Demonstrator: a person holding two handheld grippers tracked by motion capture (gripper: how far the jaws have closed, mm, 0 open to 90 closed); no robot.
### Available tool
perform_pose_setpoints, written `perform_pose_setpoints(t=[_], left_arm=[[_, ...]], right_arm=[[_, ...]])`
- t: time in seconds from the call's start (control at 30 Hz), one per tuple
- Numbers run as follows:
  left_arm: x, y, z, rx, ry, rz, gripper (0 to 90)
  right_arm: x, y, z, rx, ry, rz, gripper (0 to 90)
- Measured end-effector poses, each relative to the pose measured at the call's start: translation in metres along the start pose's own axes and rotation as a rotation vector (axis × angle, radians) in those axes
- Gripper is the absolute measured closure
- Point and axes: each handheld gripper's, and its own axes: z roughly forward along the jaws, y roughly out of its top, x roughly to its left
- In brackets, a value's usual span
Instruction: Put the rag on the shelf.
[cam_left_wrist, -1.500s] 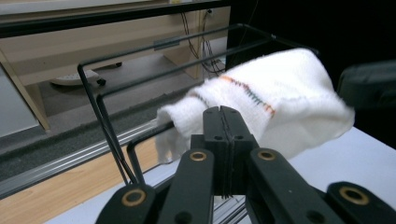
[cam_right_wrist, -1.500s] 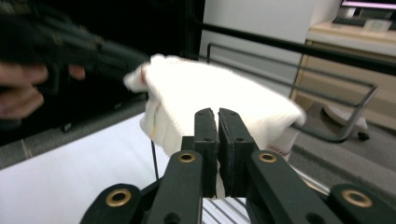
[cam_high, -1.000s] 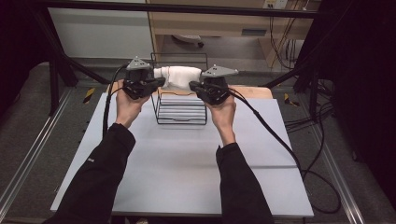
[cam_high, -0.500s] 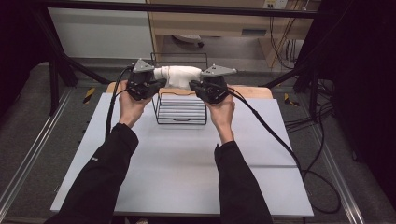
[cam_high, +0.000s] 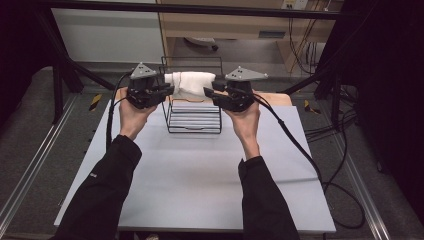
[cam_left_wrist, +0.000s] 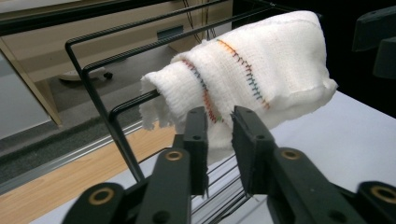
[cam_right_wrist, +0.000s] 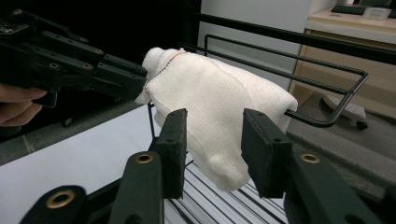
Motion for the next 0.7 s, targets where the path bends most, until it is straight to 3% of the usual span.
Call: perform_pose_setpoints(t=[0.17, 0.37, 0.57, 0.7], left_arm=[[0.003, -0.008, -0.011, 0.011, -0.004, 0.008, 59.2], [0.006, -0.029, -0.024, 0.028, -0.003, 0.003, 38.5], [0.008, -0.061, -0.034, 0.044, -0.015, -0.016, 24.1], [0.009, -0.083, -0.036, 0.064, -0.023, -0.023, 16.8]], right_arm=[[0.003, 0.000, -0.009, 0.029, -0.002, -0.004, 41.8], [0.008, -0.006, -0.018, 0.063, 0.030, 0.005, 20.9], [0.001, -0.021, -0.031, 0.065, 0.039, 0.049, 8.7], [-0.004, -0.035, -0.040, 0.079, 0.047, 0.047, 5.0]])
